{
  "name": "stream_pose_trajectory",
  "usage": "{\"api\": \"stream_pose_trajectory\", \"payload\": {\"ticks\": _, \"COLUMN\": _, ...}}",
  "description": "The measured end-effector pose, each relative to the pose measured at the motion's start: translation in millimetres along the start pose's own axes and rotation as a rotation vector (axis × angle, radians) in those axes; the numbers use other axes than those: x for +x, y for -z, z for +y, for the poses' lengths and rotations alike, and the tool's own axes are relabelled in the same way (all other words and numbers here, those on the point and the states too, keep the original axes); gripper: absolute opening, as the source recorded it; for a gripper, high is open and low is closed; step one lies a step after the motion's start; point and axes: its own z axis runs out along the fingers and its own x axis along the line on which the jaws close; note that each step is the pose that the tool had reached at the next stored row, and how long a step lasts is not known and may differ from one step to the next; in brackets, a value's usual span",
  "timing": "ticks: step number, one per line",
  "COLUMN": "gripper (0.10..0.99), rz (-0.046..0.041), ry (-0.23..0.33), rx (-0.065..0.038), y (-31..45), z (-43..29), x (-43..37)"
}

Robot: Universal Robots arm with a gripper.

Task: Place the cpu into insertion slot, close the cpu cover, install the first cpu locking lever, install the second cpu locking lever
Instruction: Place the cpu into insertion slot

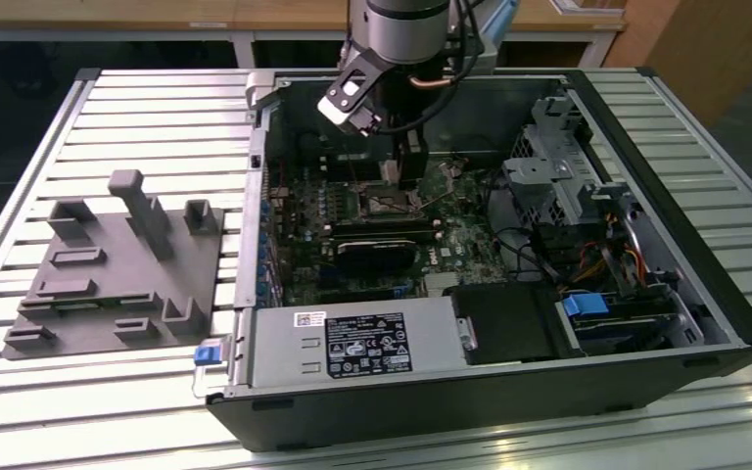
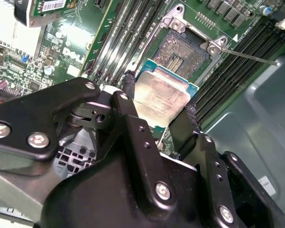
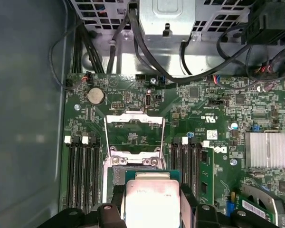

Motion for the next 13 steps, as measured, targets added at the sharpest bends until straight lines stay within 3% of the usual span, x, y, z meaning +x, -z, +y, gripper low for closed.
{"api": "stream_pose_trajectory", "payload": {"ticks": 13, "gripper": 0.541, "rz": -0.0005, "ry": -0.006, "rx": 0.000, "y": -17.0, "z": -2.1, "x": 4.1}}
